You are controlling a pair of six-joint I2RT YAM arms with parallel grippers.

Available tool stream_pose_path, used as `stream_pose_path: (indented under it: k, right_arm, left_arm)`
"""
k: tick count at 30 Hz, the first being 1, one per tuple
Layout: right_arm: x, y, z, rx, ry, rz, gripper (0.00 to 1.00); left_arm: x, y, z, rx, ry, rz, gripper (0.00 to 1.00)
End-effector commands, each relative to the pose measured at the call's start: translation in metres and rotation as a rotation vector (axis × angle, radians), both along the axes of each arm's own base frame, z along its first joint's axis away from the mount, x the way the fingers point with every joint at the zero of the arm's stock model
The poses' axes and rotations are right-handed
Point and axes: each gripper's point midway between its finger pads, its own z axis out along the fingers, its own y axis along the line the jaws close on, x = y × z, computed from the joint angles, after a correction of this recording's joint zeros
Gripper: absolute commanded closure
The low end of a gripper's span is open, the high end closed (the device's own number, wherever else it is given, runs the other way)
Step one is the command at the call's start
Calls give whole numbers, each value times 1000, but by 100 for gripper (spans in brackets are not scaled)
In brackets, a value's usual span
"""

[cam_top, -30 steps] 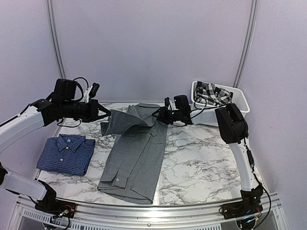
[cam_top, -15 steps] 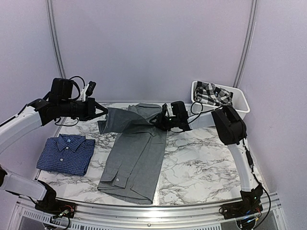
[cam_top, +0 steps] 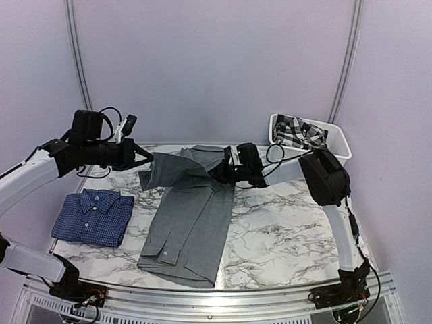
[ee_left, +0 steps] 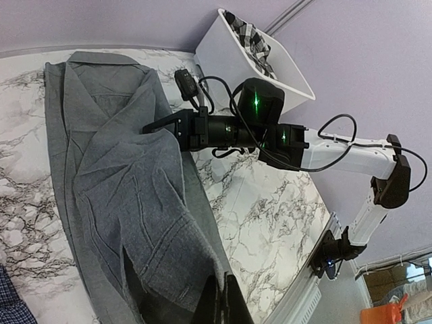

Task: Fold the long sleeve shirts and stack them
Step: Adjust the sleeve at the center of the board.

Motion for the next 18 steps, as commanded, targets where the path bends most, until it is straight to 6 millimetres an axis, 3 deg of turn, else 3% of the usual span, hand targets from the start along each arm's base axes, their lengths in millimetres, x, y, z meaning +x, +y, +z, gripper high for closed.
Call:
stream_pose_path:
  k: [1,3,11,18]
  right_arm:
    - [13,1,42,-5,-96,-13,100]
    - [22,-1,49,-26,-131,-11,100]
    - [54,-10,46,-75,-203,11,100]
    - [58,-6,30,-88,-194,49,100]
  left_arm:
    - [-19,-5,-7,-23,36,-86,100]
    - [-30,-7,-19,-31,83,-126,100]
    - [-76,-27,-74,-10,247,-266,100]
    - [-91,-51,-108,47,311,-314,100]
